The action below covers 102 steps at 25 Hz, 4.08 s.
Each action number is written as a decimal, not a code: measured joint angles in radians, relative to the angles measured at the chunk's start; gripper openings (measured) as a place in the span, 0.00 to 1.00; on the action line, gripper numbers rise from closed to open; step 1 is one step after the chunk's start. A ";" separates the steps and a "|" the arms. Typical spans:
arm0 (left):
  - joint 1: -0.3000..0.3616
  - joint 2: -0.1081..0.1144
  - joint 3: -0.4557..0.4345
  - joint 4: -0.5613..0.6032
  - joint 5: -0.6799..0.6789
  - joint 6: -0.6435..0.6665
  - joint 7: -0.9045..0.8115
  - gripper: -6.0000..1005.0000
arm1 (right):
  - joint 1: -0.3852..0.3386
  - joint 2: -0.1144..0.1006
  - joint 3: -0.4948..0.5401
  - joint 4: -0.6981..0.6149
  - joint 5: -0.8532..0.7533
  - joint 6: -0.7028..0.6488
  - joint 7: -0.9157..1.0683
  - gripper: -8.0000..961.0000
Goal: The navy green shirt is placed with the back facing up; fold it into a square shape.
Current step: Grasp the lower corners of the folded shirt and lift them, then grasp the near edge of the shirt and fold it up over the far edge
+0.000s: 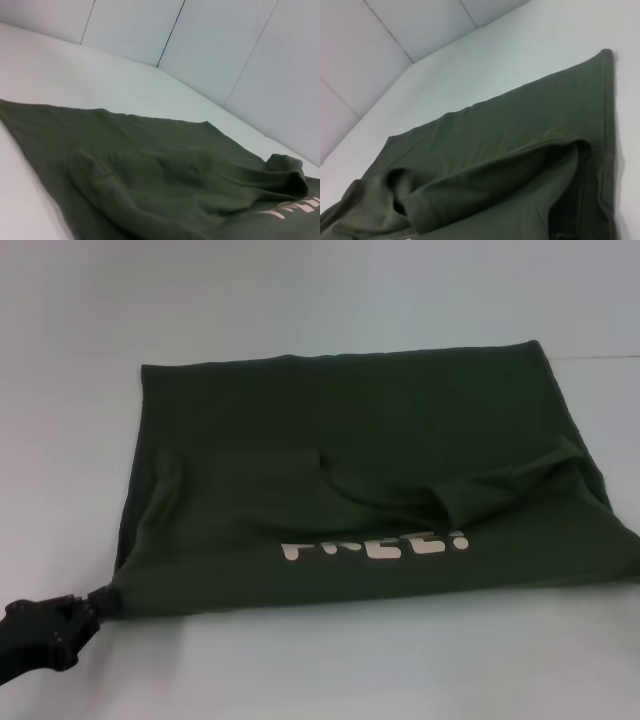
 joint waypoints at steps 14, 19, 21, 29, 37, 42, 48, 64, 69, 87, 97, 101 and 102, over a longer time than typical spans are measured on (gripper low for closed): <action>0.047 0.009 -0.063 -0.009 0.047 0.213 0.003 0.01 | -0.092 -0.006 -0.006 -0.008 -0.039 -0.171 -0.117 0.04; 0.073 0.015 -0.084 -0.009 0.054 0.265 -0.003 0.01 | -0.140 -0.004 0.003 -0.033 -0.063 -0.232 -0.138 0.04; 0.079 0.016 -0.104 -0.009 0.071 0.288 -0.005 0.01 | -0.160 -0.002 0.014 -0.043 -0.063 -0.255 -0.148 0.04; 0.101 0.019 -0.161 -0.007 0.187 0.383 -0.015 0.01 | -0.212 -0.006 0.026 -0.049 -0.079 -0.337 -0.181 0.05; 0.118 0.017 -0.182 -0.006 0.243 0.422 -0.030 0.01 | -0.217 -0.015 0.059 -0.053 -0.125 -0.391 -0.197 0.06; 0.074 0.027 -0.257 -0.007 0.234 0.431 -0.058 0.01 | -0.170 -0.032 0.122 -0.065 -0.122 -0.411 -0.182 0.06; -0.074 0.039 -0.346 -0.011 0.231 0.365 -0.129 0.01 | -0.049 -0.061 0.181 -0.065 -0.119 -0.373 -0.133 0.06; -0.423 0.017 -0.346 -0.101 0.229 -0.252 -0.227 0.01 | 0.278 -0.060 0.194 -0.002 -0.115 0.119 -0.031 0.08; -0.483 -0.014 -0.337 -0.102 0.229 -0.424 -0.212 0.01 | 0.346 -0.052 0.151 0.070 -0.115 0.320 -0.047 0.08; -0.582 -0.071 -0.317 -0.159 0.206 -0.729 -0.071 0.01 | 0.452 0.033 0.094 0.148 -0.044 0.685 -0.216 0.09; -0.582 -0.071 -0.315 -0.164 0.195 -0.736 -0.069 0.03 | 0.449 0.036 0.092 0.153 -0.037 0.703 -0.220 0.10; -0.585 -0.071 -0.313 -0.165 0.194 -0.737 -0.069 0.05 | 0.455 0.041 0.075 0.161 -0.037 0.749 -0.220 0.10; -0.585 -0.071 -0.313 -0.165 0.192 -0.737 -0.069 0.05 | 0.457 0.044 0.065 0.161 -0.037 0.758 -0.220 0.10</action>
